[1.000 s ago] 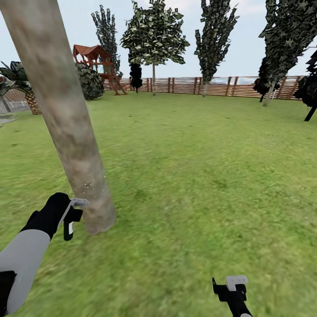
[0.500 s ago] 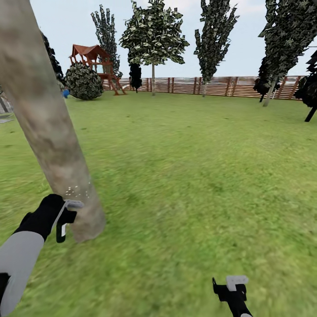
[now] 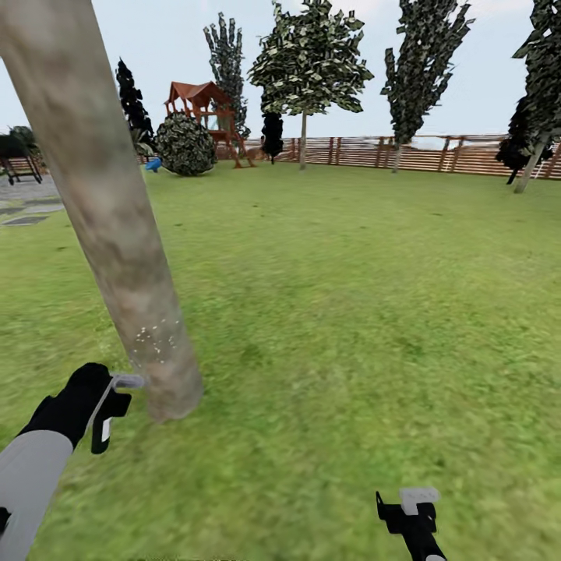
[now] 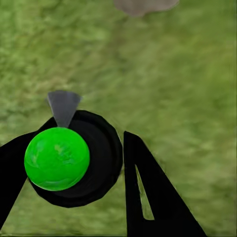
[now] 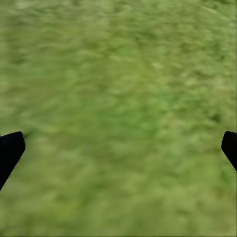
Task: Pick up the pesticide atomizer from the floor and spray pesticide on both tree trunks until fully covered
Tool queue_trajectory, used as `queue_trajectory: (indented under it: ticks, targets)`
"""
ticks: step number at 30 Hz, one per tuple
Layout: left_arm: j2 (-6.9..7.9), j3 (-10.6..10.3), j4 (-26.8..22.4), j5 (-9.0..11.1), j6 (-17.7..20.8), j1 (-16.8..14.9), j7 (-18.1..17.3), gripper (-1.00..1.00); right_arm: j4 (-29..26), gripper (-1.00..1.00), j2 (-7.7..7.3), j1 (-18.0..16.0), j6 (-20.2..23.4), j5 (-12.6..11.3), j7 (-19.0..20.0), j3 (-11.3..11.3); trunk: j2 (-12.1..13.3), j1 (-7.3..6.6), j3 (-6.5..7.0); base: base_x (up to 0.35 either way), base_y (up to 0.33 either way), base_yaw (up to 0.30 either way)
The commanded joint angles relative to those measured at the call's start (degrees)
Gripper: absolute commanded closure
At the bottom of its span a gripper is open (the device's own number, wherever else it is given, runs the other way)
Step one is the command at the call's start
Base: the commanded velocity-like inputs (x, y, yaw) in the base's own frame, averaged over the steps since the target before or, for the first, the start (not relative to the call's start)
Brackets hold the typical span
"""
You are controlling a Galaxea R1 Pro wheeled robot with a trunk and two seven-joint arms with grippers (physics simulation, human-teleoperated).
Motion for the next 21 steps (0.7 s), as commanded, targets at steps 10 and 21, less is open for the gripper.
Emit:
queue_trajectory:
  ticks: [10, 21]
  targets:
    - [-4.26, -0.09, -0.72, 0.08, -0.01, 0.01, -0.54, 1.00, 0.05, -1.00, -0.01, -0.03, -0.19, 0.57, -0.13, -0.46, -0.02, -0.01, -0.05, 0.000, 0.000, 0.226]
    - [-3.04, 2.73, -0.83, 0.02, -0.11, -0.38, -0.58, 1.00, 0.05, -1.00, -0.01, -0.03, -0.17, 0.61, -0.08, -0.46, -0.02, -0.01, -0.05, 0.000, 0.000, 0.004]
